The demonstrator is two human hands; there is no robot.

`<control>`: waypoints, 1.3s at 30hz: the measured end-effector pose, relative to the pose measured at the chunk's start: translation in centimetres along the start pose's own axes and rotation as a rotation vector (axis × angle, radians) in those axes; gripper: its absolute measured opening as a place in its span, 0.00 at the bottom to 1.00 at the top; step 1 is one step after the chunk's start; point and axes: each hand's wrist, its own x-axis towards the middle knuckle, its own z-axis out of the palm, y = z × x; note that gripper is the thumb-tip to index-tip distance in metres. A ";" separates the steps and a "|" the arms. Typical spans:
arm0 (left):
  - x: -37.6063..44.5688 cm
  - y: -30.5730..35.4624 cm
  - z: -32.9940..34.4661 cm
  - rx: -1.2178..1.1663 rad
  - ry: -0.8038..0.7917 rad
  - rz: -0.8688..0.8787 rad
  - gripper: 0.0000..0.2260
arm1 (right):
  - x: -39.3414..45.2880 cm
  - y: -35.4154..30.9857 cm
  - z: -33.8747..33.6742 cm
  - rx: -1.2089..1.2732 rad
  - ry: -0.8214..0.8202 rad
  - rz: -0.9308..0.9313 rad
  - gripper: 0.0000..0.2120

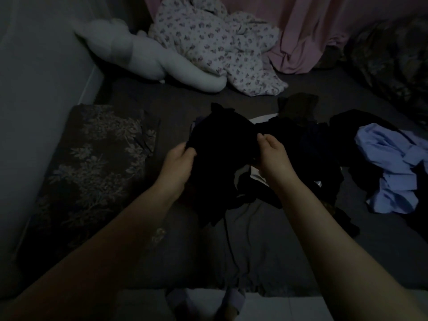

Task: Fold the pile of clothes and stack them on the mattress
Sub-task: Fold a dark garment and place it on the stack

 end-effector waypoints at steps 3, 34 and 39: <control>0.7 0.9 -1.5 -0.066 0.050 0.002 0.08 | 0.3 -0.1 -1.3 -0.073 0.089 0.008 0.14; 4.2 -2.7 -8.8 1.132 -0.115 0.257 0.06 | -0.9 -3.7 -10.9 0.009 0.333 -0.011 0.12; 4.8 -5.5 -7.5 0.913 0.011 0.113 0.06 | 0.2 -1.2 -10.8 -0.136 0.320 0.085 0.16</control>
